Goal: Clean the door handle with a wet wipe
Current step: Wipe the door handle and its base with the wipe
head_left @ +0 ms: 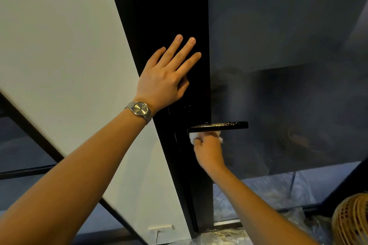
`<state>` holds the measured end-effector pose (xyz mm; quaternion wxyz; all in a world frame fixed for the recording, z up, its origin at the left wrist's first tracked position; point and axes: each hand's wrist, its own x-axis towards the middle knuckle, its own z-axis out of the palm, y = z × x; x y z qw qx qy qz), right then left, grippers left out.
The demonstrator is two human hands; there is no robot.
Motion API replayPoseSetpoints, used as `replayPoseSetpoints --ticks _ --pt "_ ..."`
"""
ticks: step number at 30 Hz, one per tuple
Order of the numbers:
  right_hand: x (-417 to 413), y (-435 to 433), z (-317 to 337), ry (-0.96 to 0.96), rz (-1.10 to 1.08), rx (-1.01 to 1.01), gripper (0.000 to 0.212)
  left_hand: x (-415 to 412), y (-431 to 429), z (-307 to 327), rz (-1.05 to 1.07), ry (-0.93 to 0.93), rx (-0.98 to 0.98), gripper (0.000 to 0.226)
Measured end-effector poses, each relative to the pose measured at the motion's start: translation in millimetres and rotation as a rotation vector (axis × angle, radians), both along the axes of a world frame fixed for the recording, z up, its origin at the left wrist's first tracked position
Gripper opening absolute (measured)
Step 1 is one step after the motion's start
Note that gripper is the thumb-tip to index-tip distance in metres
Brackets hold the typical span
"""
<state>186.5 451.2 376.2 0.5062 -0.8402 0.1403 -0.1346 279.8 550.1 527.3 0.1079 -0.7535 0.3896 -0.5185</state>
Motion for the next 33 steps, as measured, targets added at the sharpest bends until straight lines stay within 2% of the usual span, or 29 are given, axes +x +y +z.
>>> replayPoseSetpoints --ticks 2,4,7,9,11,13,16,20,24,26,28,30,32,33 --pt "-0.5 7.7 6.0 -0.024 0.092 -0.490 0.023 -0.2 0.6 0.2 -0.001 0.005 0.007 0.055" --pt "2.0 13.4 4.5 -0.071 0.155 -0.771 0.043 -0.2 2.1 0.5 0.000 0.000 0.016 0.055" --pt "7.4 13.0 -2.1 0.030 0.237 -1.198 0.068 0.4 3.4 0.6 -0.009 0.003 0.033 0.055" --pt "8.2 14.5 -6.0 0.025 0.285 -1.378 0.072 0.7 3.9 0.5 -0.014 0.004 0.036 0.054" --pt "10.7 15.3 -9.6 0.010 0.277 -1.386 0.073 1.2 4.4 0.5 -0.014 0.001 0.036 0.055" --pt "10.3 16.0 -8.2 -0.014 0.149 -1.149 0.073 1.9 4.9 0.3 -0.009 -0.002 0.040 0.056" --pt "7.6 19.0 -12.4 -0.016 0.058 -0.664 0.055 1.0 4.5 1.0 -0.010 -0.010 0.034 0.055" --pt "9.5 25.5 -16.2 -0.031 -0.085 -0.336 0.040 0.8 5.1 0.9 -0.013 -0.004 0.035 0.055" --pt "12.9 19.6 -7.8 0.001 -0.258 0.419 0.022 0.7 5.2 0.7 -0.017 -0.004 0.033 0.055" --pt "22.0 8.5 -8.0 0.076 -0.363 0.806 0.027 1.2 4.8 0.3 -0.022 0.002 0.030 0.056" --pt "28.2 -1.6 -9.0 0.195 -0.375 1.248 0.032 2.1 4.3 -0.8 -0.032 0.006 0.022 0.057" --pt "24.7 -3.9 -9.6 0.250 -0.321 1.430 0.032 1.8 3.4 -1.1 -0.034 0.000 0.022 0.057" --pt "21.2 2.5 -12.0 0.214 -0.278 1.553 0.023 2.0 3.5 -1.0 -0.027 -0.009 0.024 0.058" --pt "20.6 6.4 -16.0 0.186 -0.263 1.628 0.027 2.0 4.1 -1.2 -0.025 -0.007 0.025 0.058"
